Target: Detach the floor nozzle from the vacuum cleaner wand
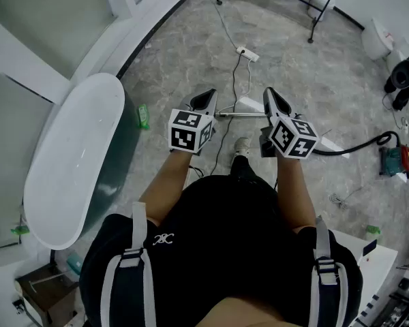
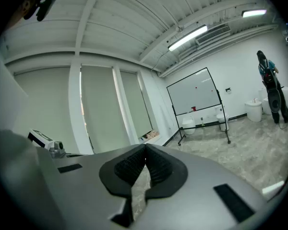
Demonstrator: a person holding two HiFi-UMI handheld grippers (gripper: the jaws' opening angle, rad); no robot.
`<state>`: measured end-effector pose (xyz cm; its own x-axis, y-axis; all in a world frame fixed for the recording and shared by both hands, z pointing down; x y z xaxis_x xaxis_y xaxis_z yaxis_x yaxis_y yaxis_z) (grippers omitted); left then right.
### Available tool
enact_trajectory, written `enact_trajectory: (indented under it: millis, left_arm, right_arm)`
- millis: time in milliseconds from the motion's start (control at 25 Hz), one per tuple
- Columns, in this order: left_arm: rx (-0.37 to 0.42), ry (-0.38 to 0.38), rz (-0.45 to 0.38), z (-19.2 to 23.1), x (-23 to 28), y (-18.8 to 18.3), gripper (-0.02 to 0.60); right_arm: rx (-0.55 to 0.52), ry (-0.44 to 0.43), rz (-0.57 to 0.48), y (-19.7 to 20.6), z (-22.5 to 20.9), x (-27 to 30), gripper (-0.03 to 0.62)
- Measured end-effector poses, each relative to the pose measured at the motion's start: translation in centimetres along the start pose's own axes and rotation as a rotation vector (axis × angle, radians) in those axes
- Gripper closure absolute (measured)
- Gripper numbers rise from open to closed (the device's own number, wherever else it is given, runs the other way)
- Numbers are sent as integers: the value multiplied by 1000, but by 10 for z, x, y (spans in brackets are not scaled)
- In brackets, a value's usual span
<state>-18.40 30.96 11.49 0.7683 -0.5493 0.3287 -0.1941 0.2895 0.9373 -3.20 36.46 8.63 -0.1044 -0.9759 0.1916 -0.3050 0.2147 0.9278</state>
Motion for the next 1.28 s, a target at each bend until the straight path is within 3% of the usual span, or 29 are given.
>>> enact_trajectory:
  millis: [240, 480, 600, 1000, 1280]
  left_arm:
    - [-16, -21, -1, 34, 72, -21, 571]
    - [-32, 1, 28, 60, 167, -41, 571]
    - [-93, -3, 36, 81, 215, -50, 569]
    - [-215, -150, 94, 143, 318, -53, 569]
    - [-244, -194, 209, 168, 332, -10, 569]
  right_arm:
    - [-15, -32, 43, -17, -42, 78, 582]
    - [-242, -56, 114, -37, -93, 172, 582]
    - [-284, -87, 171, -38, -118, 223, 582]
    - [-381, -200, 381, -16, -207, 329, 582]
    - [-471, -301, 523, 40, -215, 357, 582]
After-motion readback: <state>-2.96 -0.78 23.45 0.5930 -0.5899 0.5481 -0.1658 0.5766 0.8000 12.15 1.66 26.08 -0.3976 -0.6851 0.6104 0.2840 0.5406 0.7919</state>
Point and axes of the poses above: the fingertips, and each gripper's own axes: x forward along the fingers, z to its left, y out of its underside, the point moved 2 cm from there along -x, backward along the fingers, and after that the axes turned 1 degree about z, right-handed, at the moved point
